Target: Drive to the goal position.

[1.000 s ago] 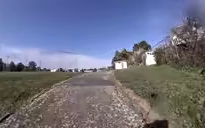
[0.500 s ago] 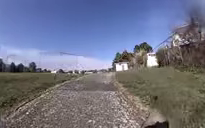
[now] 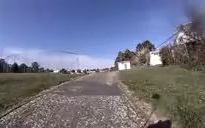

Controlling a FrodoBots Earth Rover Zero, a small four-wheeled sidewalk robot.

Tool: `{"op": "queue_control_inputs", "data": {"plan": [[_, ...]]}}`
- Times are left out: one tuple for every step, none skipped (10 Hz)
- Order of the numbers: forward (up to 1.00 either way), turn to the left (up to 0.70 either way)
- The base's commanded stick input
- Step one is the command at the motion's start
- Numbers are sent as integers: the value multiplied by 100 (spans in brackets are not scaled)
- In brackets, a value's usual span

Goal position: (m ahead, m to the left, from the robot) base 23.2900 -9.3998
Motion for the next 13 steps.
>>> {"op": "queue_control_inputs", "data": {"plan": [[70,0],[70,5],[70,3],[70,1],[70,0],[70,0],[70,0],[70,0],[70,0],[70,0],[70,0],[70,0],[70,0]]}}
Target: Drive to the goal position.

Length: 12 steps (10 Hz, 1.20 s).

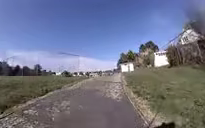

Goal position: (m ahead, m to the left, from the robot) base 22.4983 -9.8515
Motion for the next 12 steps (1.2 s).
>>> {"op": "queue_control_inputs", "data": {"plan": [[70,0],[70,0],[70,0],[70,0],[70,0],[70,0],[70,0],[70,0],[70,0],[70,-6],[70,-13],[70,-5]]}}
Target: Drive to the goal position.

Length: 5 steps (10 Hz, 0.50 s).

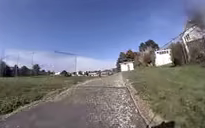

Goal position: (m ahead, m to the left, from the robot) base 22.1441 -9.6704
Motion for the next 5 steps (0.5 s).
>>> {"op": "queue_control_inputs", "data": {"plan": [[70,0],[70,0],[70,0],[70,0],[70,0]]}}
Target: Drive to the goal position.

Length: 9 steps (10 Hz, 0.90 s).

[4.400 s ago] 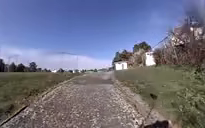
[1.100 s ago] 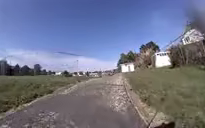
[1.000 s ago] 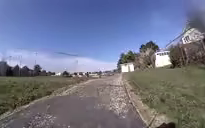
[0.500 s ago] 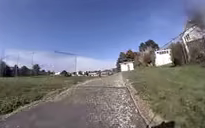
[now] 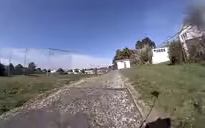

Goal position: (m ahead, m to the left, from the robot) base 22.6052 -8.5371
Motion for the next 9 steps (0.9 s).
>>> {"op": "queue_control_inputs", "data": {"plan": [[70,0],[70,0],[70,0],[70,0],[70,0],[70,0],[70,0],[70,0],[70,4]]}}
